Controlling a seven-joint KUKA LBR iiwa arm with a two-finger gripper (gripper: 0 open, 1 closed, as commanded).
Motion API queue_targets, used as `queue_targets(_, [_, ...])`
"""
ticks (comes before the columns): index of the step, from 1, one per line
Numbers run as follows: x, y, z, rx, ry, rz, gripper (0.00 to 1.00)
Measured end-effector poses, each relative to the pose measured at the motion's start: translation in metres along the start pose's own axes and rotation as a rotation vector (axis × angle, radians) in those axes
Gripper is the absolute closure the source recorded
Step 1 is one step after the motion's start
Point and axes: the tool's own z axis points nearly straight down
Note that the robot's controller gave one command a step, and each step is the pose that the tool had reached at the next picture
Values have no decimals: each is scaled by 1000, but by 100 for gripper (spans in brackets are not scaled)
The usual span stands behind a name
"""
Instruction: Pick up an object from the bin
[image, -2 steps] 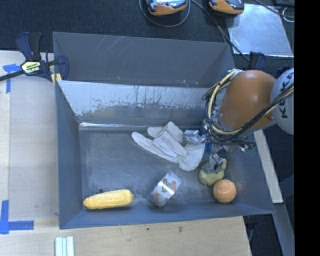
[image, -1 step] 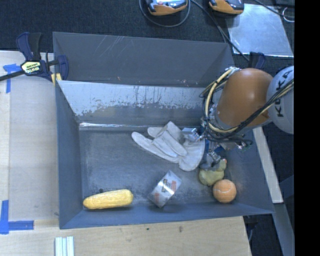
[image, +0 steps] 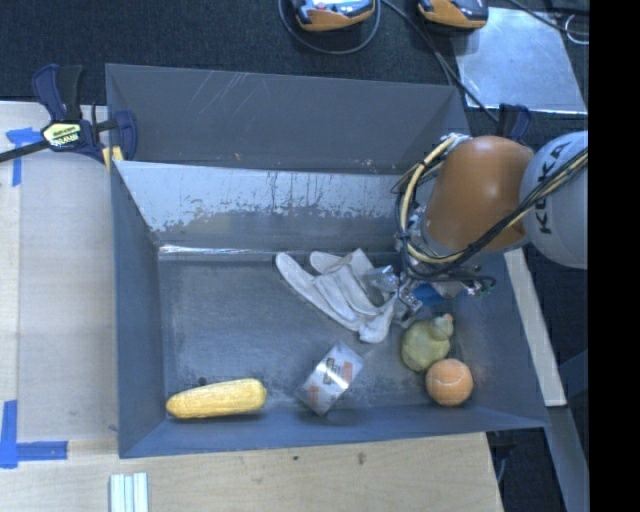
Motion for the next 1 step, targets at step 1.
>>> queue_targets(1, [0,0,0,0,0,0,100])
